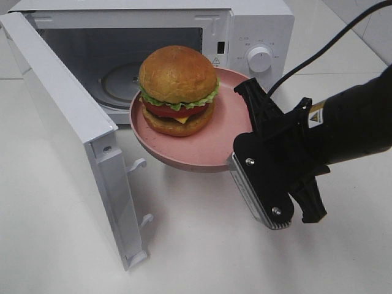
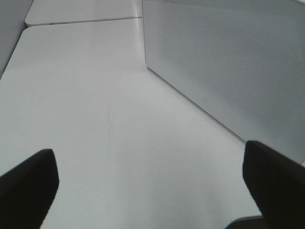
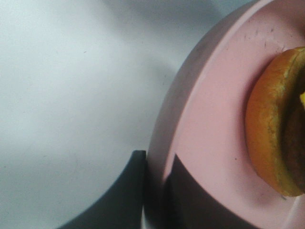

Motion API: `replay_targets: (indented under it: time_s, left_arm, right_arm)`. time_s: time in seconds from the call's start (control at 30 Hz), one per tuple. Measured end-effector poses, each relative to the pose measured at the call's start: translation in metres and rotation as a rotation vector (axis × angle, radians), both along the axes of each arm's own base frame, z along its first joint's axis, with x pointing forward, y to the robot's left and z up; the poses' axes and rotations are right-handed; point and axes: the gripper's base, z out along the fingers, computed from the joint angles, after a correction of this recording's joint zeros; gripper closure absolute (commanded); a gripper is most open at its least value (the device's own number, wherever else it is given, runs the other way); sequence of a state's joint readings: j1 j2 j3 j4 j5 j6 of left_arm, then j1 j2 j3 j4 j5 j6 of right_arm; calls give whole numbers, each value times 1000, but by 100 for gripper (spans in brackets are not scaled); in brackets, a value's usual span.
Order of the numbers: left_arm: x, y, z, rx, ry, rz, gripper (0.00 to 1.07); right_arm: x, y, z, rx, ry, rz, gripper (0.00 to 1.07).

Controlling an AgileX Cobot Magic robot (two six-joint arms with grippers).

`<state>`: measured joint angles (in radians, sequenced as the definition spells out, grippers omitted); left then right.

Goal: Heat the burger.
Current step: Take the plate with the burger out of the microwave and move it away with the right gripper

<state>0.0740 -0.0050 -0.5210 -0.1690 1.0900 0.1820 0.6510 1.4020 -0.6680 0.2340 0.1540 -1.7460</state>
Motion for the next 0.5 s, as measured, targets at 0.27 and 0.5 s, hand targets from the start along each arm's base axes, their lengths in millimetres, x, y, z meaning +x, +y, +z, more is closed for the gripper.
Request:
replay_targets:
  time_s: [0.27, 0.5]
  left_arm:
    - [0, 0, 0, 0, 0, 0, 9]
    - [0, 0, 0, 0, 0, 0, 9]
  right_arm:
    - [-20, -18, 1, 8, 2, -43, 107]
    - [-40, -37, 4, -1, 16, -105, 107]
